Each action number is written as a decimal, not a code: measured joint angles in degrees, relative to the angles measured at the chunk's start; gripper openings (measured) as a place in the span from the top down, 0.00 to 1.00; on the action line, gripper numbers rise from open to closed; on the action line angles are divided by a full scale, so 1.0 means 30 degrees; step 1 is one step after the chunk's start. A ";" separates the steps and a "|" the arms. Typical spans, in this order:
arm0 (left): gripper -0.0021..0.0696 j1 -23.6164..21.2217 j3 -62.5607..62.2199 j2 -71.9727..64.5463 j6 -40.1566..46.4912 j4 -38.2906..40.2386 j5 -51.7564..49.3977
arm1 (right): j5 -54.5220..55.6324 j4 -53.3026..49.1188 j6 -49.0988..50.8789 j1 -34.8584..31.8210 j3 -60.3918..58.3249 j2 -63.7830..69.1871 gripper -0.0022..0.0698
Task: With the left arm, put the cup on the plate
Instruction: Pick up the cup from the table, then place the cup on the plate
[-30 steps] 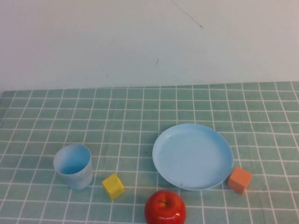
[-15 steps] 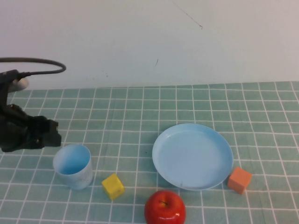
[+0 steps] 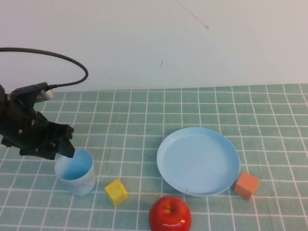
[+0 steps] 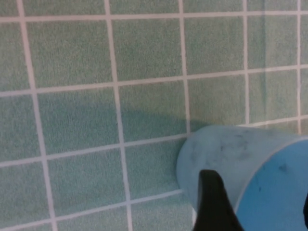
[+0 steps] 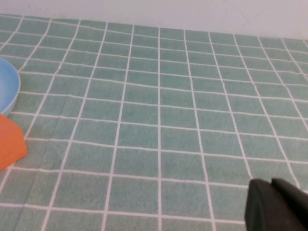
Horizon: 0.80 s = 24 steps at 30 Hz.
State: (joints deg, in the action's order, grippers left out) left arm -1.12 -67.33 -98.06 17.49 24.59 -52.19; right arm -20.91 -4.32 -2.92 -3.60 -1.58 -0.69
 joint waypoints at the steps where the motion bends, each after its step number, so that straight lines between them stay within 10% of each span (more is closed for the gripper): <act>1: 0.46 0.0000 0.0000 -0.0158 0.0000 -0.0042 0.0096 | 0.0000 0.0000 0.0000 0.0000 0.0000 0.0000 0.97; 11: 0.92 0.0000 0.0000 -0.1736 -0.0274 0.0250 0.0499 | 0.0000 0.0000 0.0000 0.0000 0.0000 0.0000 0.97; 24: 0.96 0.3847 -0.2869 -0.1583 -0.0436 0.1155 0.0227 | 0.0000 0.0000 0.0000 0.0000 0.0000 0.0000 0.97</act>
State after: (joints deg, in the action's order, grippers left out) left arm 10.42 -75.93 -102.81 16.18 28.05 -51.51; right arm -20.91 -4.32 -2.92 -3.60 -1.58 -0.69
